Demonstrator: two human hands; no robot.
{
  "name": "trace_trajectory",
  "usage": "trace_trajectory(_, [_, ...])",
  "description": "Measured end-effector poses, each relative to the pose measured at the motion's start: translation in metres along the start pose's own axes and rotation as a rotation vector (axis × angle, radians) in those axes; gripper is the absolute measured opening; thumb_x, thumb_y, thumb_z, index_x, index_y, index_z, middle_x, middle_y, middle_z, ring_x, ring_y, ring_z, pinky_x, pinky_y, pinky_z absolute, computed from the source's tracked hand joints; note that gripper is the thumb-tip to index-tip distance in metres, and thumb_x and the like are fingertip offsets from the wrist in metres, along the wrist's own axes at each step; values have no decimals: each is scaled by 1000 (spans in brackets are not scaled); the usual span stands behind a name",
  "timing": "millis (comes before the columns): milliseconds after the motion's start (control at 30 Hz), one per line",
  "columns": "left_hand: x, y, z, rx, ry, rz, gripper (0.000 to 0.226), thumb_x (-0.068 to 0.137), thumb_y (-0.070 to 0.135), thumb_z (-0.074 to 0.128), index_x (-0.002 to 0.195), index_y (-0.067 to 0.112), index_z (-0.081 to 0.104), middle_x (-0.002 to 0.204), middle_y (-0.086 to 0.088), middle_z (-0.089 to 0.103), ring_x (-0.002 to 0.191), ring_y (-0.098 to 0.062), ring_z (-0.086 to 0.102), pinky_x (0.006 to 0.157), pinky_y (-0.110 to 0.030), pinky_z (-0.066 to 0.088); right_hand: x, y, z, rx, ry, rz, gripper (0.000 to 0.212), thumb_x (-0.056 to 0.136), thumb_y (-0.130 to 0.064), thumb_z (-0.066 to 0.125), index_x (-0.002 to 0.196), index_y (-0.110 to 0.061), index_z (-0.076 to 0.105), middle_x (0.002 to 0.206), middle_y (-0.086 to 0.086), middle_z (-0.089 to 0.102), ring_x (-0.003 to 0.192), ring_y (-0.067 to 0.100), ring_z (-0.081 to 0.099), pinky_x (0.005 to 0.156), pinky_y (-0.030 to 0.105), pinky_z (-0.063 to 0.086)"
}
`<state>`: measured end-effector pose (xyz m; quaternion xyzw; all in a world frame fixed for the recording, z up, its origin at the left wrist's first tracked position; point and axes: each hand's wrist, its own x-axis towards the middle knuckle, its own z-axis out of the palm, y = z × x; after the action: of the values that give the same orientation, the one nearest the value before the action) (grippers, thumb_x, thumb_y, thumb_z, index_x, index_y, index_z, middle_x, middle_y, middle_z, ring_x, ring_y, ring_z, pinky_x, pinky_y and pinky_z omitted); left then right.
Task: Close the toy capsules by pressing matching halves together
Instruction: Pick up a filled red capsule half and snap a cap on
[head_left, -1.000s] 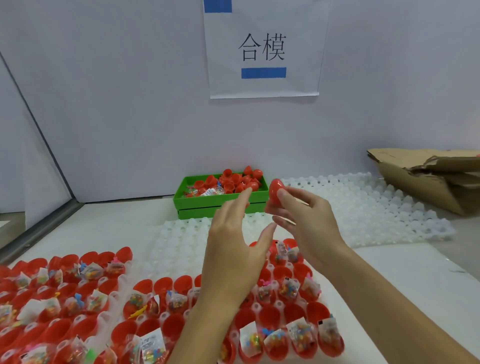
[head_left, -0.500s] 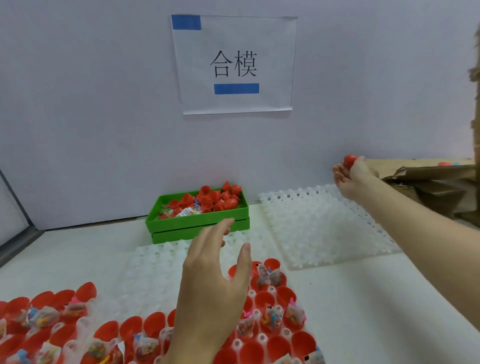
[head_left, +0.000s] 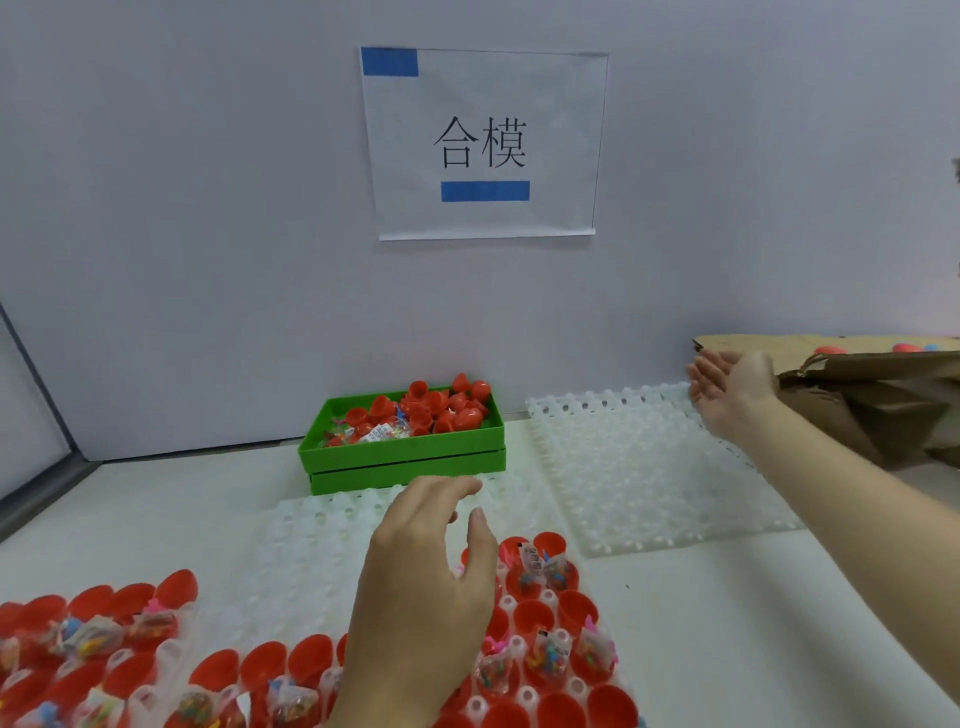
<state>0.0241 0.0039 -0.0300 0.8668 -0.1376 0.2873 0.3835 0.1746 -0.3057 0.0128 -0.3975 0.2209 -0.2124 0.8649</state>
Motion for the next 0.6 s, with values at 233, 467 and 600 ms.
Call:
trace_trajectory(233, [7,-22,-14,63,-6,-284,17,95,21,56,104,26,69,100,13,65,94,-7,59,82,-25,52,-82,43,27,-753,-586,-280,19,95,-6,56,102,-10,74,71,1,71,64,14,64,61,25,45])
trace_trajectory(467, [7,-36,-19,130,-102,-402,14,93,23,56,99,25,69,93,7,65,81,-9,62,74,-28,53,-159,82,57,-1498,-1148,-500,16,91,-20,65,101,-28,75,85,-17,74,81,-2,68,76,16,54])
trace_trajectory(600, [7,-35,-18,129,-109,-393,15,93,23,56,98,25,69,91,8,64,79,-8,61,73,-28,53,-159,101,50,-1662,-1091,-501,19,89,-17,65,103,-22,76,104,-8,74,93,4,67,87,26,56])
